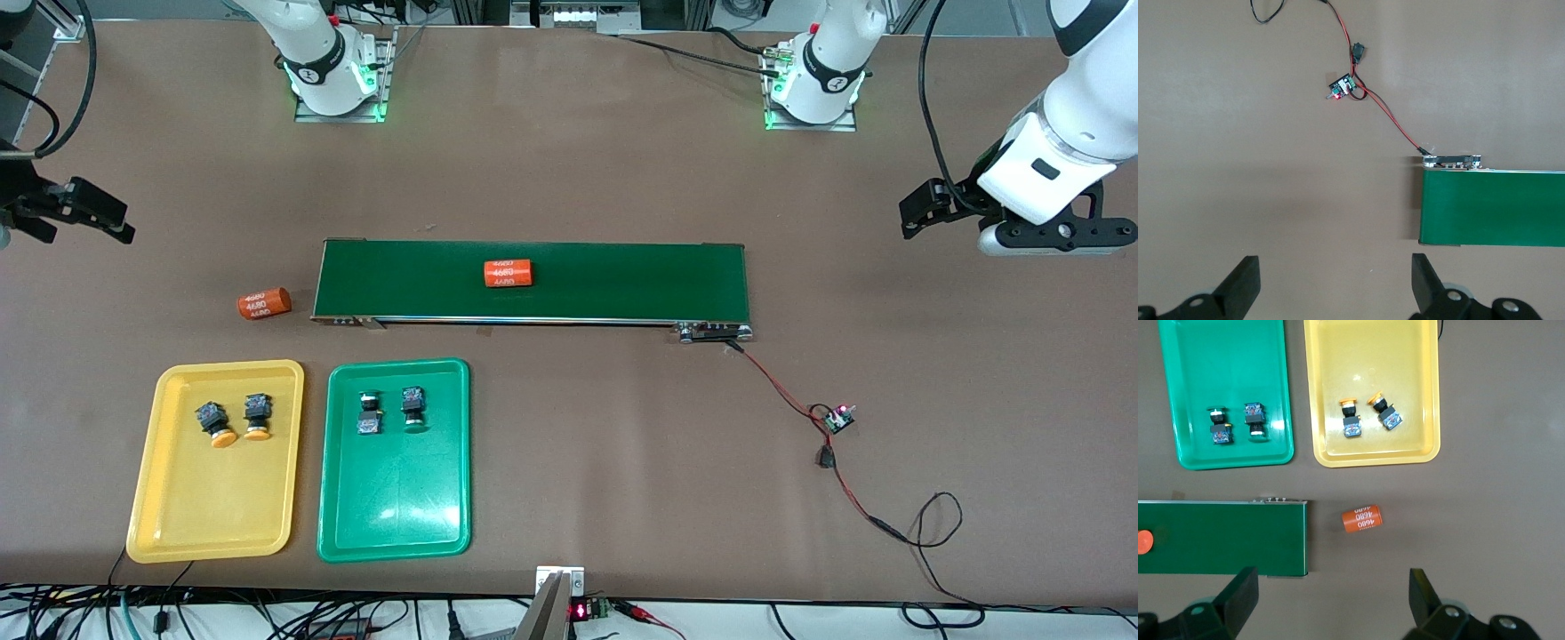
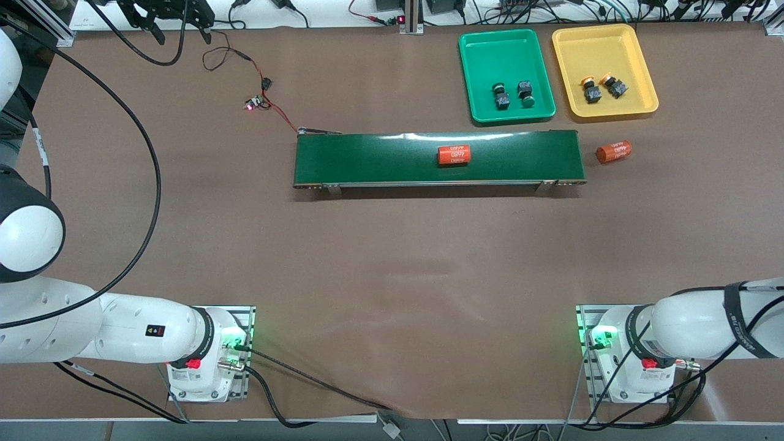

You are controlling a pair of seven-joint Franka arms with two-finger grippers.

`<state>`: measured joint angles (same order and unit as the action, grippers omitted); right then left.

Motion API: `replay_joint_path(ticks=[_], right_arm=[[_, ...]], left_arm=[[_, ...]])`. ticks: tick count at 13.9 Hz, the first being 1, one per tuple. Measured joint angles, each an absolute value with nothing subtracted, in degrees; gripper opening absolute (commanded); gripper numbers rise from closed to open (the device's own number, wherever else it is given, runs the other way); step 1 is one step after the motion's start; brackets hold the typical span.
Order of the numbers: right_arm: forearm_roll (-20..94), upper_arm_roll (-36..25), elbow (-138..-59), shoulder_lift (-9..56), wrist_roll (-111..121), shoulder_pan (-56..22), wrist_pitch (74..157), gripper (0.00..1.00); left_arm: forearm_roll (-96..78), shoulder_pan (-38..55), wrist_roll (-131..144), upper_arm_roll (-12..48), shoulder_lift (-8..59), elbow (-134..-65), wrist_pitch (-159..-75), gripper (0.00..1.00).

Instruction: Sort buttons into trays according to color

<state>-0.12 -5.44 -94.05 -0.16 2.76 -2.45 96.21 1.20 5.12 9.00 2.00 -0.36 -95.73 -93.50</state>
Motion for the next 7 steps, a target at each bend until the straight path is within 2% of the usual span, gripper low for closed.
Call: replay_joint_path(ticks=[7], right_arm=[[-0.25, -5.19, -94.25, -0.77, 2.76, -2.55, 95.25, 1.00]], left_arm=[[1.22, 5.12, 9.00, 2.00, -0.36, -95.72, -93.46, 1.00]])
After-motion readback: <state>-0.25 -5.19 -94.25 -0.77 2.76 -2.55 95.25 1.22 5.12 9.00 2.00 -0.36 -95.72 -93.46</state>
